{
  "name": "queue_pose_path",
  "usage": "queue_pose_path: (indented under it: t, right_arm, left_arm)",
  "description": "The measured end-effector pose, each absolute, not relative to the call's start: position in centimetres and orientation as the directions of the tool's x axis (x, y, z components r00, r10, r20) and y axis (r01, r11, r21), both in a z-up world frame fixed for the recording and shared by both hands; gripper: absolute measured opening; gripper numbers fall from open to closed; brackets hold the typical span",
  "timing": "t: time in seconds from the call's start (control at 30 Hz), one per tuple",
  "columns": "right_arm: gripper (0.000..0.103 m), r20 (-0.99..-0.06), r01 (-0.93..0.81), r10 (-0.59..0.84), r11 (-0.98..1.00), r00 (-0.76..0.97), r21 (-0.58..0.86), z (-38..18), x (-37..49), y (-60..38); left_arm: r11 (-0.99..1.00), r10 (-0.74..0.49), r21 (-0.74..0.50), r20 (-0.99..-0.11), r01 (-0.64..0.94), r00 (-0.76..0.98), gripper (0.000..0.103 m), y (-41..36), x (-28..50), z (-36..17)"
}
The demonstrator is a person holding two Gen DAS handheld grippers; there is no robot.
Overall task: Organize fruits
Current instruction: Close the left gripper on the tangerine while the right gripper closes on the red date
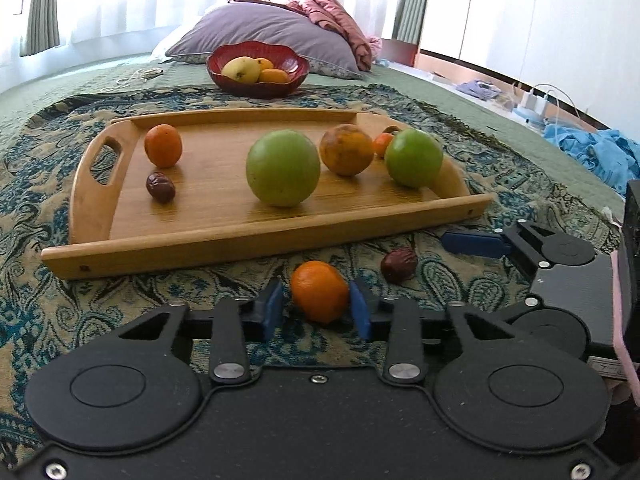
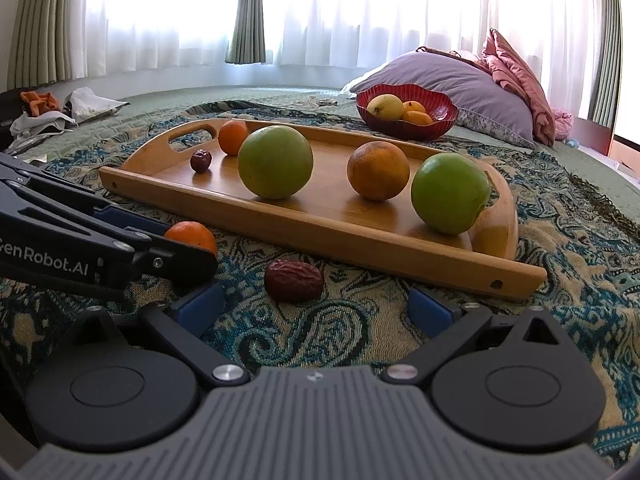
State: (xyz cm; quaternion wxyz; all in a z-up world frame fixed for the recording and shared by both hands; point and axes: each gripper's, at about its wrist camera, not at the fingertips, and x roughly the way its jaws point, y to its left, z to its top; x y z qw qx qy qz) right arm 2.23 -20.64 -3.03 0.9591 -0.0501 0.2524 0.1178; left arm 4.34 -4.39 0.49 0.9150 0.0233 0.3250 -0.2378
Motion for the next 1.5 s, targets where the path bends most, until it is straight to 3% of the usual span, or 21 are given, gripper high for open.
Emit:
queue_pose_path:
  t: [0.87, 1.03, 1.33, 1.43, 1.5]
  right_arm:
    - [0.103, -0.522, -0.232, 0.182, 0.972, 0.833, -0.030, -2.3, 2.6, -20.5]
    - [0.097, -0.527, -0.211, 0.169, 0.977, 0.833, -0.020, -1.6, 1.9, -19.5]
    - [0.074, -0.524, -0.196, 0.148, 0.980, 0.839, -0.037, -0.9, 1.9, -17.8]
    - [0.062, -0.533, -0.180, 0.135, 0.983, 0.835, -0.032, -0.7, 2.2, -17.6]
    - [0.048, -0.541, -0.163, 0.126, 0.986, 0.832, -0.020, -0.7, 2.4, -17.7]
  left_arm:
    - [0.908, -0.378, -0.093, -0.599, 0.407, 0.706, 0.029, -3.8, 4.0, 1.9]
    - [0.919, -0.355, -0.080, -0.593, 0.386, 0.723, 0.029, -3.0, 4.0, 2.5]
    - [0.934, -0.323, -0.068, -0.581, 0.351, 0.747, 0.029, -1.8, 4.1, 3.2]
    - [0.937, -0.318, -0.071, -0.579, 0.342, 0.751, 0.029, -1.6, 4.2, 3.3]
    - [0.939, -0.312, -0.066, -0.578, 0.338, 0.754, 0.029, -1.6, 4.3, 3.4]
